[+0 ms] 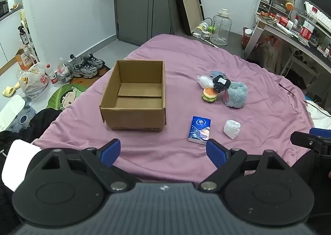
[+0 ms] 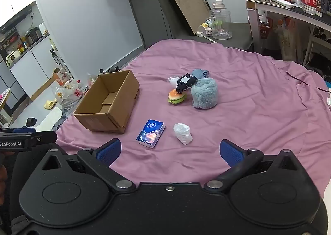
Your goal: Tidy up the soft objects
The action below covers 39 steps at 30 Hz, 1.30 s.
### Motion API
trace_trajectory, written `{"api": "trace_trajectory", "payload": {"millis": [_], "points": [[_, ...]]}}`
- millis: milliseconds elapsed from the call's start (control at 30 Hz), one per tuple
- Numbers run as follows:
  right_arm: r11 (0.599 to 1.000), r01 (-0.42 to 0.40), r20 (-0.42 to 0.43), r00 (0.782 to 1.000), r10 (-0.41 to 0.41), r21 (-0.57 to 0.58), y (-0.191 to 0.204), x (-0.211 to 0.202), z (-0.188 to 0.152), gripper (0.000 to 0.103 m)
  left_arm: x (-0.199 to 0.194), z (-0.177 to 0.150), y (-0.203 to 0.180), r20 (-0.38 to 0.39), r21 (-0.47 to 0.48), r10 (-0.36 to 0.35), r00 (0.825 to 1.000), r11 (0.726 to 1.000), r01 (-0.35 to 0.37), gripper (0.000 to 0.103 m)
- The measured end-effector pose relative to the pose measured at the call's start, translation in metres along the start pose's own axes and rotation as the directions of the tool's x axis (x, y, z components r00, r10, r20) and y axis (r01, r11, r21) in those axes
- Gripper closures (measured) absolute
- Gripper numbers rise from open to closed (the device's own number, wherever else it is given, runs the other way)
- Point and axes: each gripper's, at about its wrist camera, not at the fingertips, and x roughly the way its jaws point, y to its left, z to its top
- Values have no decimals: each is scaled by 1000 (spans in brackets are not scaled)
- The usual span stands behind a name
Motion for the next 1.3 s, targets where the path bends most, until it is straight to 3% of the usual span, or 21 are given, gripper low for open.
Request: {"api": "trace_trajectory", "payload": {"millis": [1300], "points": [[1000, -3, 8, 1000, 3, -1, 0, -1, 0, 0, -5, 3, -8, 11, 7, -12, 1000, 1000, 12, 14]]}}
